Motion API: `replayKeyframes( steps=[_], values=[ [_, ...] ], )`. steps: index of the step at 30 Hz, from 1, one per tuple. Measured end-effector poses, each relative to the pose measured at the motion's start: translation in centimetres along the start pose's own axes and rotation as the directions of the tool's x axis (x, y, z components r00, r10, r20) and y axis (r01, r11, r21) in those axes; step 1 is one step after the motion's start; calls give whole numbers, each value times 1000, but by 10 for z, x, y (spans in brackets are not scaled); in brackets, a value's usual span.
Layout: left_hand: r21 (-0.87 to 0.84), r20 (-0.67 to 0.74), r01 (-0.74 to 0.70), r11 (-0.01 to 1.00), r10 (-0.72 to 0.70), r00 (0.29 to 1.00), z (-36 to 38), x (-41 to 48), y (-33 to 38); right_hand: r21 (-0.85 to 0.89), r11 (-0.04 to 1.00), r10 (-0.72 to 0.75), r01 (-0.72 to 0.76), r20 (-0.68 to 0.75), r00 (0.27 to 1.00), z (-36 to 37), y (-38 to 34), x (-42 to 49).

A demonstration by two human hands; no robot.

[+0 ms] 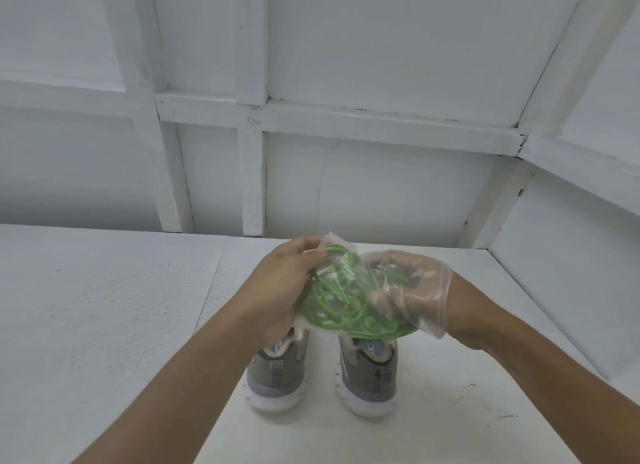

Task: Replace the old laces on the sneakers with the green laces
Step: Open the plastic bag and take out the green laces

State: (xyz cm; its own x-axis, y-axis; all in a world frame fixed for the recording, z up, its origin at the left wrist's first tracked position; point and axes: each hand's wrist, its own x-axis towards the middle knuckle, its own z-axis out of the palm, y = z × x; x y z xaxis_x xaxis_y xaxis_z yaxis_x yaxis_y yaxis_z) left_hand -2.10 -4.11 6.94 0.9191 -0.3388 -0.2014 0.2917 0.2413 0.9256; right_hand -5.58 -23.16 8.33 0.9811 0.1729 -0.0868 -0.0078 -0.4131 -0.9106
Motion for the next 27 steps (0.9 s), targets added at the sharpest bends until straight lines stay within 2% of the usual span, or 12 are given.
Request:
replayKeyframes(
  steps=[5, 7, 9, 16, 20, 27],
  values=[
    [-10, 5, 12, 1000, -11, 1000, 3, 1, -3, -24, 999, -24, 25, 50, 998, 0, 5, -3],
    [-32, 13, 10, 999, -10, 1000, 4, 0, -4, -10, 1000, -1, 1, 8, 1000, 1, 4, -4],
    [-67, 13, 5, 998, -4, 1000, 4, 1, -4, -84, 996, 27, -30, -48, 999, 3, 3, -4],
    [-121, 10, -4, 993, 5, 1000, 4, 4, -5, -187, 982, -14, -8, -117, 993, 4, 9, 2],
    [-100, 8, -22, 995, 22, 1000, 0, 7, -3, -129, 990, 39, -65, -195, 980, 8, 10, 6],
    [-81, 176, 59, 995, -44, 983, -6, 9, -6, -206, 977, 26, -58, -154, 988, -2, 9, 3]
  ],
)
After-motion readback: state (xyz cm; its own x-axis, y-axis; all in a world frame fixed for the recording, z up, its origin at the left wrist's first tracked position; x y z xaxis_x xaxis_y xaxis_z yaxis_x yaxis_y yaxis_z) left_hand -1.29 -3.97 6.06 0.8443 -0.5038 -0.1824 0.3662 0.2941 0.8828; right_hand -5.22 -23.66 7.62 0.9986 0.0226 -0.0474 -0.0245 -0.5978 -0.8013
